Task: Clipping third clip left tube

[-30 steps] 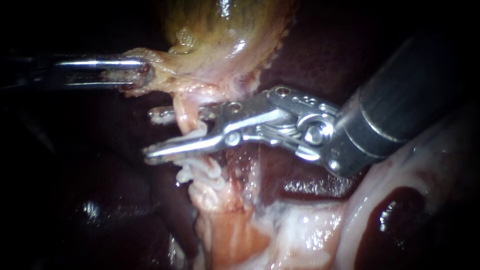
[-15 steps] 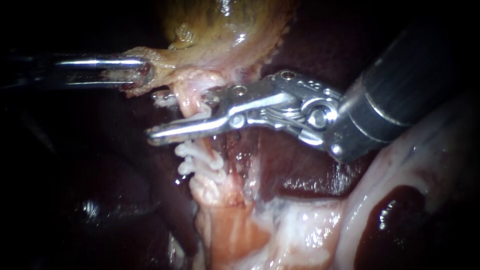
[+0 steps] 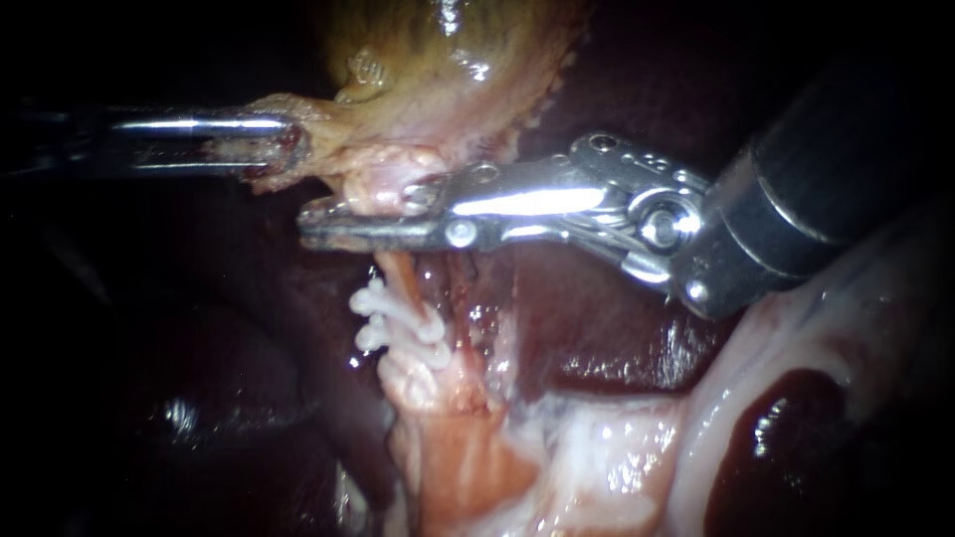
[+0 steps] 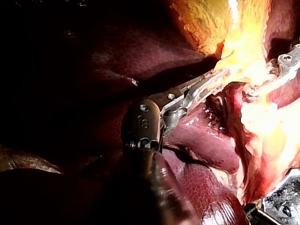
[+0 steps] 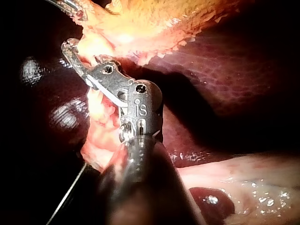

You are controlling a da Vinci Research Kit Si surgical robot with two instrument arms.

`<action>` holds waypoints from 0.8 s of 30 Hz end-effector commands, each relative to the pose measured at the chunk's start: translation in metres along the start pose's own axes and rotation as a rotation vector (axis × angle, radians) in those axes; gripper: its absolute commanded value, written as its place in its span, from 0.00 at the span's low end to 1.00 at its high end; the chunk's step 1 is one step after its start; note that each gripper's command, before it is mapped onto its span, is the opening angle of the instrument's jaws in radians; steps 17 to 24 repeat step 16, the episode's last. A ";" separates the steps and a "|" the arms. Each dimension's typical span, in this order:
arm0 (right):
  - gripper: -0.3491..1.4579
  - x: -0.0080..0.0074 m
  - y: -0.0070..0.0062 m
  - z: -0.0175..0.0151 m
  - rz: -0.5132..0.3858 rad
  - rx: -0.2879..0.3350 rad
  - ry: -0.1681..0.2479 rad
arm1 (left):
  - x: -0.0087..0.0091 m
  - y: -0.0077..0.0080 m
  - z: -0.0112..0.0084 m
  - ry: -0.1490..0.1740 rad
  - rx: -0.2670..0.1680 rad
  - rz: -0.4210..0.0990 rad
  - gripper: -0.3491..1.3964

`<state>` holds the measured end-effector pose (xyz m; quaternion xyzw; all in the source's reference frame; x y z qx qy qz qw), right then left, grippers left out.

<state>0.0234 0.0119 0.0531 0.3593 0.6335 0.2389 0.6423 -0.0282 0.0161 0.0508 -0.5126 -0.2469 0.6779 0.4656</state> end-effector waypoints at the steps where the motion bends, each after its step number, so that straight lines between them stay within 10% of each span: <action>1: 0.00 -0.0001 0.0001 -0.0001 0.016 0.001 -0.009 | 0.0000 0.0000 0.0000 0.000 0.000 0.000 0.00; 24: 0.00 -0.0001 0.0004 -0.0004 0.027 -0.017 -0.044 | 0.0000 0.0000 0.0001 0.000 0.001 0.000 0.00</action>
